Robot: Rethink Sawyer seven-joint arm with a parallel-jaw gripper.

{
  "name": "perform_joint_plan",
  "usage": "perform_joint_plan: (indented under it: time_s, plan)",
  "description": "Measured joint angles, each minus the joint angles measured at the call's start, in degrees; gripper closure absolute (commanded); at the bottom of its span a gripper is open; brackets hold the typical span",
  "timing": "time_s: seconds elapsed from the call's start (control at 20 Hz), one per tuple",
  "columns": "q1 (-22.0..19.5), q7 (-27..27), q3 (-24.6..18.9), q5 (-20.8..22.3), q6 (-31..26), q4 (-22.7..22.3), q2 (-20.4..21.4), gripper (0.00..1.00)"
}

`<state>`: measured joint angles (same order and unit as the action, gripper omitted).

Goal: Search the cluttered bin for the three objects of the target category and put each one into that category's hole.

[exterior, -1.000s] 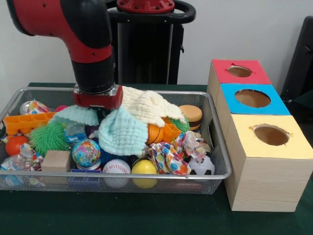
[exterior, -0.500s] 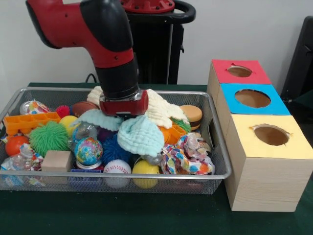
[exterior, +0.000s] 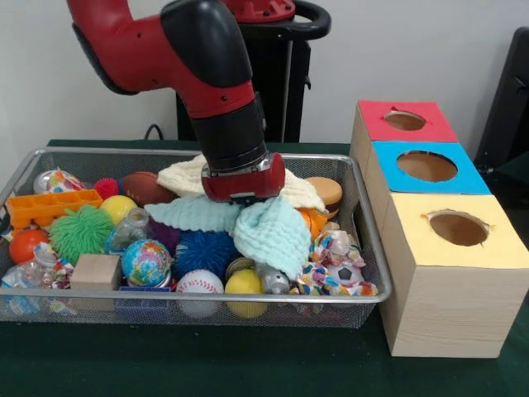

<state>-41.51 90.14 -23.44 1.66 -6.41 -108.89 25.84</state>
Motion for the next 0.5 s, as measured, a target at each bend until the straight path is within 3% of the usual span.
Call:
perform_joint_plan:
  time_s: [0.5]
  plan:
    - [-4.89, 0.02, -6.97, -2.19, 3.05, -4.18, -1.33, 1.0]
